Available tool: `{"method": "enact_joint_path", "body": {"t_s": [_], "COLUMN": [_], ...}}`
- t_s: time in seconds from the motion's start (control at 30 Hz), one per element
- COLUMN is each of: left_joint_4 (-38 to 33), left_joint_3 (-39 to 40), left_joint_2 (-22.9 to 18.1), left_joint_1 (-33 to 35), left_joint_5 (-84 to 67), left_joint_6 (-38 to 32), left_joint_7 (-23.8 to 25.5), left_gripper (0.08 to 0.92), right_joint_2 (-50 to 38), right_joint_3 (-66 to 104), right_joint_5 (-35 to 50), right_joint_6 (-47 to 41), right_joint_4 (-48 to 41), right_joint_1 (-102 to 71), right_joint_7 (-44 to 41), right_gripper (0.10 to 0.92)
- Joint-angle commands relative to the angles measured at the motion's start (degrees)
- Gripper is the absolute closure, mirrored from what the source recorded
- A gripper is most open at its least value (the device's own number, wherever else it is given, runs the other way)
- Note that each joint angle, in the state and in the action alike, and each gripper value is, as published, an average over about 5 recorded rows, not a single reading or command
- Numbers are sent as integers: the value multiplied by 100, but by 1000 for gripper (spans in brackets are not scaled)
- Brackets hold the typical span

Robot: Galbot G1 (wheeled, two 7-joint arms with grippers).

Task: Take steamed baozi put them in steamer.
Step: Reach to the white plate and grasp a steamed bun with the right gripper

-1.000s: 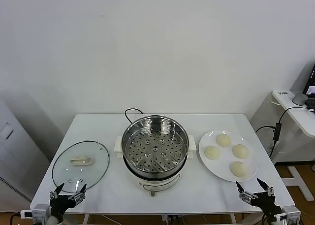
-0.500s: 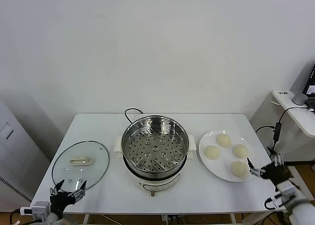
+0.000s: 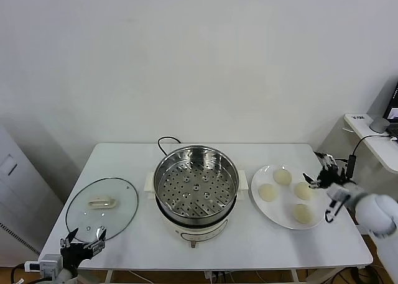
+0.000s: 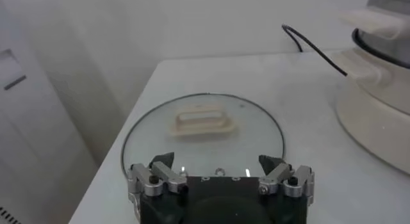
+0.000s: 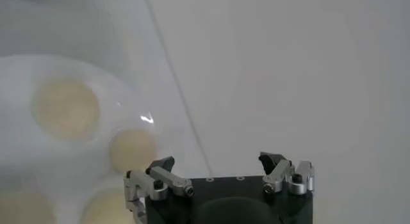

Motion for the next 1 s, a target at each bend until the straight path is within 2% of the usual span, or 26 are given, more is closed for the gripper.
{"method": "enact_joint_path", "body": {"t_s": [0.03,0.23,0.53,1.0], "left_joint_4": [9,32,122,179], "left_joint_3": [-20,-20,-12,34], "left_joint_2": [-34,-35,0,29], "left_joint_1": [-15,-43,-121,-211], "left_joint_5": [36,35,29,17], "left_joint_6": [100,122,135,170], "left_joint_7": [-8,-2,-5,-8], "left_gripper": [177,177,177,177], "right_joint_2": [-362,124,997,1568], "right_joint_3": [-3095,-4421,-4743,-4130], "right_joint_5": [259,495,545,-14], "right_joint_6": [196,550,1471,2031], "right_joint_4": [-1627,-2686,-3988,-4751], "right_joint_1": [3323,4536,4848,4287], "right_joint_7": [-1673,-2375,-2940,-2867], "right_gripper": [203,203,203,203]}}
